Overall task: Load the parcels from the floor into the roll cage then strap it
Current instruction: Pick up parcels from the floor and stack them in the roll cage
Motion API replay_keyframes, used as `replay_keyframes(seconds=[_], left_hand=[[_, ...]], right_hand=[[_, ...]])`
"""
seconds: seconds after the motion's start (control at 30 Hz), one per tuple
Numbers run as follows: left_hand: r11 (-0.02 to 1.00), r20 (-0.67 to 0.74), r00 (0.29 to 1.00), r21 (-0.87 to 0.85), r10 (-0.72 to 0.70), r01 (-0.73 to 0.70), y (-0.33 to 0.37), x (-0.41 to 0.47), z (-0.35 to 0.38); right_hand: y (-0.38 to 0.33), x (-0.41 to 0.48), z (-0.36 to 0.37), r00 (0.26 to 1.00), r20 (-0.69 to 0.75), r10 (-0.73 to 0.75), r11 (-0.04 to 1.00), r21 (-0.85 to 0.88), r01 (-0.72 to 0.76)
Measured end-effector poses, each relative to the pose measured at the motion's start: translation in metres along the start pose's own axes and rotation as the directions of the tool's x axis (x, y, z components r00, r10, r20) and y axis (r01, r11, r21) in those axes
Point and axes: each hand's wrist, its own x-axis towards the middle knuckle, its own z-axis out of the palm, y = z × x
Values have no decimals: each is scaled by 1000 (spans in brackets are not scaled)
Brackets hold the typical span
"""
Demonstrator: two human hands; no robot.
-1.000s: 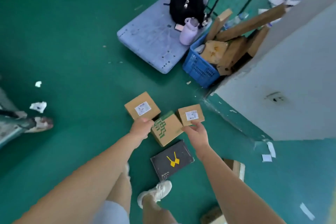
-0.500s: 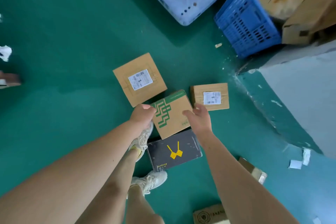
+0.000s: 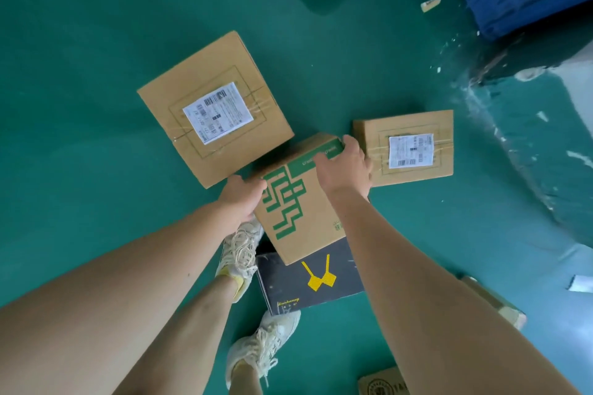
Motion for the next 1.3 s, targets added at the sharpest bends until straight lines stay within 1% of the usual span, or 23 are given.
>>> replay_keyframes(seconds=[0.1, 0.17, 0.27, 0.4, 0.5, 0.57, 0.67, 0.77, 0.9, 1.0, 1.1, 1.2, 1.3], left_hand=[[999, -12, 999, -3, -40, 40, -2, 11, 4], [997, -18, 998, -37, -64, 63, -5, 16, 8], [993, -18, 996, -74, -90, 89, -6, 17, 11], [992, 18, 994, -64, -108, 109, -12, 8, 12], [993, 3, 994, -40, -109, 109, -25, -6, 14], [993, -12, 994, -28, -112, 112, -34, -22, 17], [992, -25, 994, -65, -110, 109, -47, -50, 21], [992, -57, 994, -98, -91, 85, -59, -81, 22], [983, -126, 992, -184, -22, -1, -75, -133, 13], [972, -138, 990, -228, 26, -58, -90, -182, -2], [963, -197, 976, -233, 91, -137, -106, -241, -21], [943, -248, 958, -262, 143, -208, -124, -297, -41], [914, -271, 948, -317, 168, -253, -142, -354, -62]], right_hand=[[5, 4, 8, 1000, -12, -15, 996, -89, 14], [7, 6, 12, 1000, -19, -19, 995, -100, 17], [8, 9, 13, 999, 10, 37, 998, -60, -36], [16, 3, 11, 997, 64, 51, 998, 22, -52], [30, -16, 7, 992, 92, 83, 991, 92, -92], [40, -34, 3, 990, 94, 105, 986, 117, -116], [56, -66, -7, 990, 65, 123, 977, 165, -132], [69, -100, -21, 988, 50, 144, 952, 266, -153], [75, -155, -45, 991, 25, 129, 939, 317, -131], [74, -206, -67, 992, 34, 123, 919, 373, -127], [68, -262, -92, 996, 44, 83, 903, 420, -94], [60, -316, -117, 999, 35, 24, 906, 421, -37], [47, -372, -140, 998, 42, -41, 918, 395, 21]])
